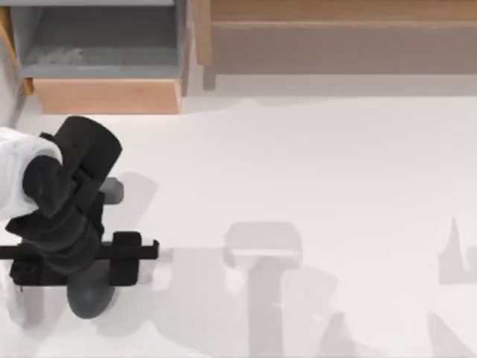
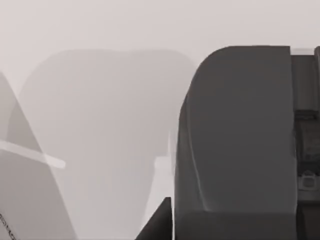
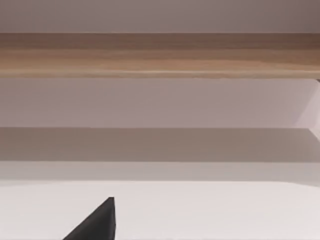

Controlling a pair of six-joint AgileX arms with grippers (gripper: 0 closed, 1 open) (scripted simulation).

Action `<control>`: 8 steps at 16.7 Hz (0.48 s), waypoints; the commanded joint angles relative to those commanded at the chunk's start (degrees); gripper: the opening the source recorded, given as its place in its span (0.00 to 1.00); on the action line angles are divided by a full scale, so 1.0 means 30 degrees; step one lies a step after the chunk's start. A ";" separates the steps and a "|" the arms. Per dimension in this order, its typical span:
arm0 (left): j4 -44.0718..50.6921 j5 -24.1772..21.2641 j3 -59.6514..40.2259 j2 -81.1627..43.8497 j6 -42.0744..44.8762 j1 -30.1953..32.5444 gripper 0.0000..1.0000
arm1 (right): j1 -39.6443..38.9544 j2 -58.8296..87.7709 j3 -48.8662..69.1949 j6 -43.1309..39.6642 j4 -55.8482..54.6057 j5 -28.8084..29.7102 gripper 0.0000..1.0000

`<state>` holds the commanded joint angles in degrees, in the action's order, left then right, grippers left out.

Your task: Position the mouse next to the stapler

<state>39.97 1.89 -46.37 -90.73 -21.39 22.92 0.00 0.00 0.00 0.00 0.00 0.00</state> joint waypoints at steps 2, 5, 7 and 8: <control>0.0000 0.0000 0.0000 0.0000 0.0000 0.0000 0.75 | 0.0000 0.0000 0.0000 0.0000 0.0000 0.0000 1.00; 0.0000 0.0000 0.0000 0.0000 0.0000 0.0000 0.98 | 0.0000 0.0000 0.0000 0.0000 0.0000 0.0000 1.00; 0.0000 0.0000 0.0000 0.0000 0.0000 0.0000 1.00 | 0.0000 0.0000 0.0000 0.0000 0.0000 0.0000 1.00; 0.0000 0.0000 0.0000 0.0000 0.0000 0.0000 1.00 | 0.0000 0.0000 0.0000 0.0000 0.0000 0.0000 1.00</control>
<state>39.97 1.89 -46.37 -90.73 -21.39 22.92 0.00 0.00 0.00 0.00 0.00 0.00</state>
